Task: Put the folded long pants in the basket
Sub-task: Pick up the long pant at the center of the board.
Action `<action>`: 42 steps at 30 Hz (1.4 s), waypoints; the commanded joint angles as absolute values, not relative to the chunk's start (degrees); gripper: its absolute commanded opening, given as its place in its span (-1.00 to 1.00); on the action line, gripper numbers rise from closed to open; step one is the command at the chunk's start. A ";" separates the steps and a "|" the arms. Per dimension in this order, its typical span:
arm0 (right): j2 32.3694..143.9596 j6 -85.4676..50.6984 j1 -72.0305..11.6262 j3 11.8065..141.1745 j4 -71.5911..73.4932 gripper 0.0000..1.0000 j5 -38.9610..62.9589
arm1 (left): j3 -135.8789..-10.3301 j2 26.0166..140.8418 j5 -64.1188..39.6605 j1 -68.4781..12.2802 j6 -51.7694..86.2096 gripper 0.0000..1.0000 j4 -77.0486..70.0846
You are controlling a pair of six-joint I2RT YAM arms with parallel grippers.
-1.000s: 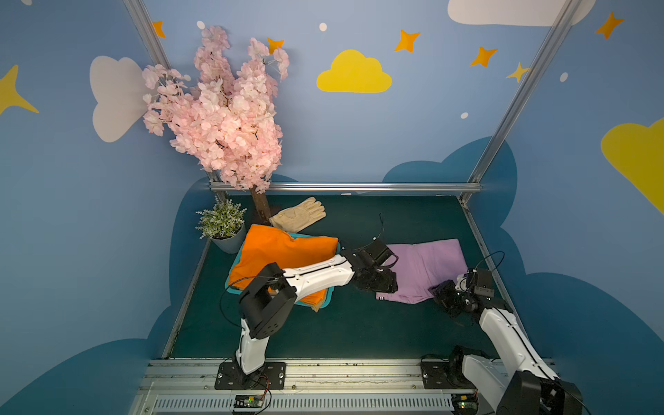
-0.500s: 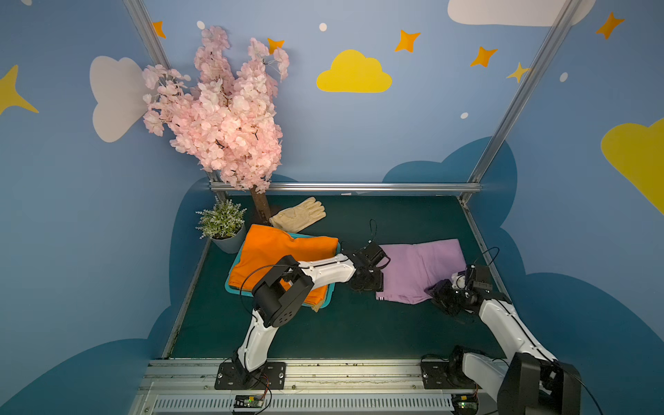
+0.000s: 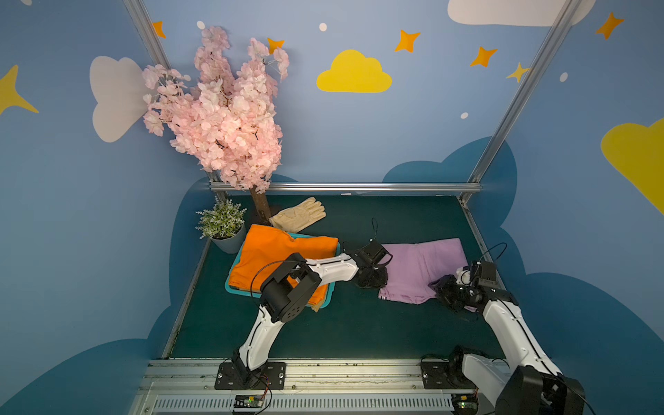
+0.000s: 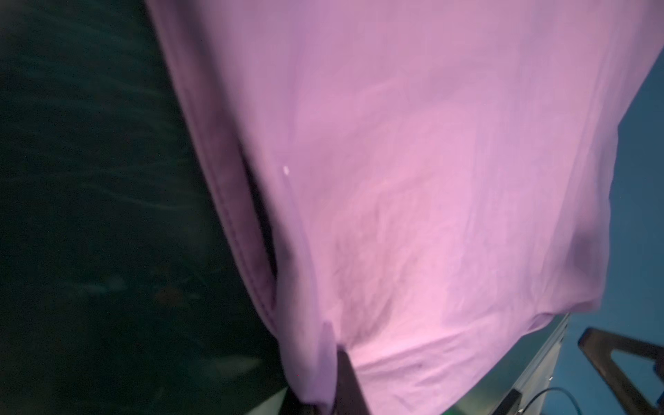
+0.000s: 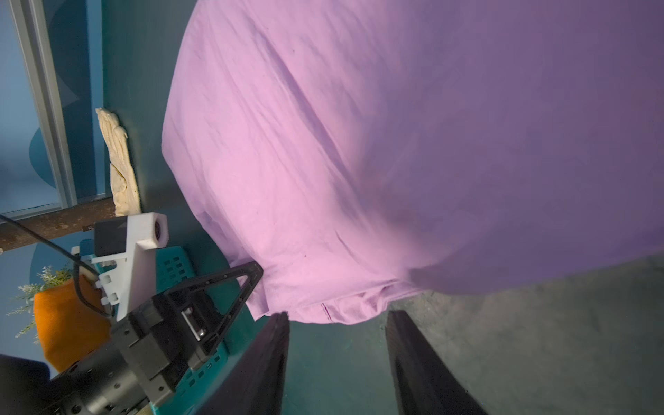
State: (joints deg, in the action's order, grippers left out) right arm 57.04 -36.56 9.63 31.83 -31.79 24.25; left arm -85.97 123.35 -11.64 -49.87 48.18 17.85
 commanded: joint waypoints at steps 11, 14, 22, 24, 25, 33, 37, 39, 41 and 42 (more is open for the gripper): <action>69.61 -30.49 11.07 43.08 -35.01 0.14 18.71 | -86.15 114.52 8.45 -44.40 32.46 -0.95 44.67; 75.68 -29.75 12.78 45.02 -33.91 0.16 16.30 | -83.87 113.15 7.99 -42.72 31.61 -0.95 44.69; 82.95 -32.26 15.86 43.81 -29.16 0.15 18.11 | -84.30 114.76 6.30 -42.28 30.49 -0.95 44.08; 82.24 -31.78 15.91 42.91 -28.39 0.16 16.92 | -84.46 115.11 6.24 -42.27 30.50 -0.95 43.95; 82.21 -31.62 16.07 42.59 -28.19 0.17 16.55 | -84.55 115.15 6.16 -42.28 30.45 -0.95 43.84; 86.65 -31.77 16.94 40.78 -24.55 0.14 20.91 | -84.25 115.45 4.46 -42.28 30.17 -0.95 42.11; 89.02 -31.15 16.60 40.57 -23.62 0.07 22.93 | -85.59 115.99 4.07 -42.25 29.58 -0.95 42.46; 90.87 -31.03 16.13 40.51 -22.68 -0.07 25.14 | -85.91 115.93 3.96 -42.28 29.55 -0.95 42.39; 92.44 -30.62 15.83 41.00 -22.67 -0.27 27.23 | -85.92 115.99 3.74 -42.27 29.62 -0.95 42.28; 92.68 -30.46 15.77 41.35 -23.04 -0.38 27.58 | -86.02 115.96 3.56 -42.28 29.54 -0.95 42.28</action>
